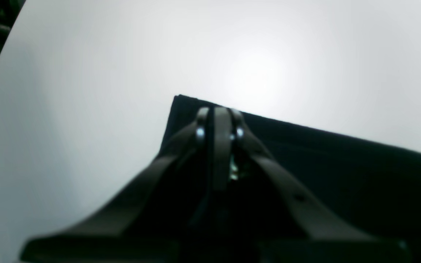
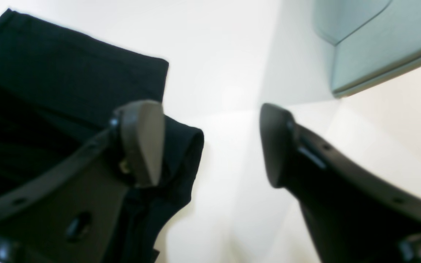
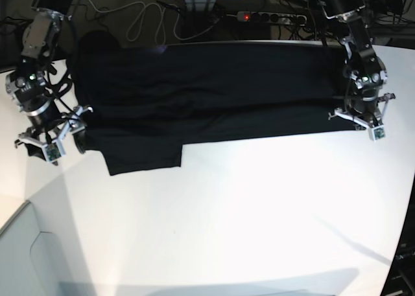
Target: Fold the T-shirt properly
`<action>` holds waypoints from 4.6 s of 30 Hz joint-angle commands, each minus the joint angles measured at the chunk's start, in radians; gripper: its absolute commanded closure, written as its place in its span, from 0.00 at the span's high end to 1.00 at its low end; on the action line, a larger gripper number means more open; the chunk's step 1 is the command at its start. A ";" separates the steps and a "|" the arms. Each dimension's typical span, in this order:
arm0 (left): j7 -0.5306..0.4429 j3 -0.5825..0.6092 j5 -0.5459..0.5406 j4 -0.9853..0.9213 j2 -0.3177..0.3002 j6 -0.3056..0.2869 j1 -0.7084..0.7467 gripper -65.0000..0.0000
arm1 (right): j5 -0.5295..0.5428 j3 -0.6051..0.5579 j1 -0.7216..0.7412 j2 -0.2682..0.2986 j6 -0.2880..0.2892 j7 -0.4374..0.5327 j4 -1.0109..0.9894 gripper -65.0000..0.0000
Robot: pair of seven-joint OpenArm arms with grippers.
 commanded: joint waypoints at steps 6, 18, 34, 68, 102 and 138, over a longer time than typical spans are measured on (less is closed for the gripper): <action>-0.019 -0.008 -0.001 0.020 -0.013 0.003 0.000 0.00 | 0.012 0.010 0.000 0.013 0.015 0.022 0.045 0.65; -0.019 -0.008 -0.001 0.020 -0.013 0.003 0.005 0.00 | 0.013 0.012 0.000 0.011 0.015 0.022 0.045 0.66; -0.021 -0.008 -0.001 0.020 -0.013 0.003 0.014 0.00 | 0.012 0.064 0.067 -0.027 0.015 0.020 0.048 0.66; -0.021 -0.008 -0.001 0.073 -0.013 0.003 0.036 0.00 | 0.010 -0.089 0.546 -0.078 0.011 -0.046 -0.903 0.63; -0.021 -0.009 -0.001 0.212 -0.013 0.003 0.085 0.00 | 0.016 -0.077 -0.055 -0.121 0.017 -0.144 0.296 0.00; -0.033 -0.052 -0.001 0.226 -0.019 0.003 0.278 0.00 | 0.016 0.033 -0.488 -0.142 0.017 0.080 0.296 0.00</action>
